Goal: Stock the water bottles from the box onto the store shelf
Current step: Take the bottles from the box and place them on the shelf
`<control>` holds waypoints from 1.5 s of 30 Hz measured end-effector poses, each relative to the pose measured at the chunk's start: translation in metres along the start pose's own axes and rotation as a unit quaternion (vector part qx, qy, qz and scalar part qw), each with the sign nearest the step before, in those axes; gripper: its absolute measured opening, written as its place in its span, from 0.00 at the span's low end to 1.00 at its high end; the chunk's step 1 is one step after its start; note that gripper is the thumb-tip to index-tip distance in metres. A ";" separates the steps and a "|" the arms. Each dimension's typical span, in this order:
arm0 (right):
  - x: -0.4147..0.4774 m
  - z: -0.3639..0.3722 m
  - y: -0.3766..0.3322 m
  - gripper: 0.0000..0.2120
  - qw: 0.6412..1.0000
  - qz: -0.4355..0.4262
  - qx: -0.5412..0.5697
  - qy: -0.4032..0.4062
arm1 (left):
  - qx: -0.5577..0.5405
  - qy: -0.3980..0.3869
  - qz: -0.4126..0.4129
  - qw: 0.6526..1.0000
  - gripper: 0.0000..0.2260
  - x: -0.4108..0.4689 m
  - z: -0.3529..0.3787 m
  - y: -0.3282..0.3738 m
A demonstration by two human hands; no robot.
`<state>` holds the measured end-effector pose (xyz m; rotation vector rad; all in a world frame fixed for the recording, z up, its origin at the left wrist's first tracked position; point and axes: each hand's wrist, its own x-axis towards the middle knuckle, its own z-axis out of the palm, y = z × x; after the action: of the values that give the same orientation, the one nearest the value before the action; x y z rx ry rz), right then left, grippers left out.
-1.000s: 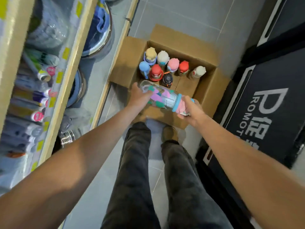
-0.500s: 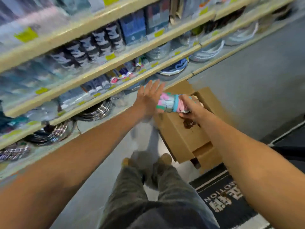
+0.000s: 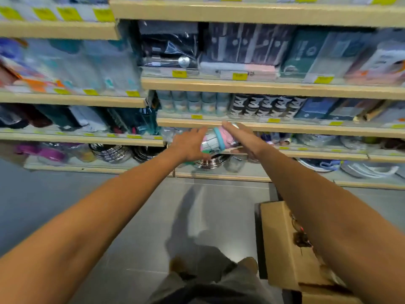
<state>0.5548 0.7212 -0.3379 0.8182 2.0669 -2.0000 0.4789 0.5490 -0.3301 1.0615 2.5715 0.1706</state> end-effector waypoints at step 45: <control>0.076 0.580 -0.691 0.13 0.835 -0.508 -0.058 -0.205 | -0.504 0.473 0.142 0.708 0.28 -0.153 -0.596 -0.549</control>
<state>0.0108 0.2116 0.1758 -0.8957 2.5097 -2.0789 -0.0010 0.0646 0.1340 0.9454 2.1976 2.4027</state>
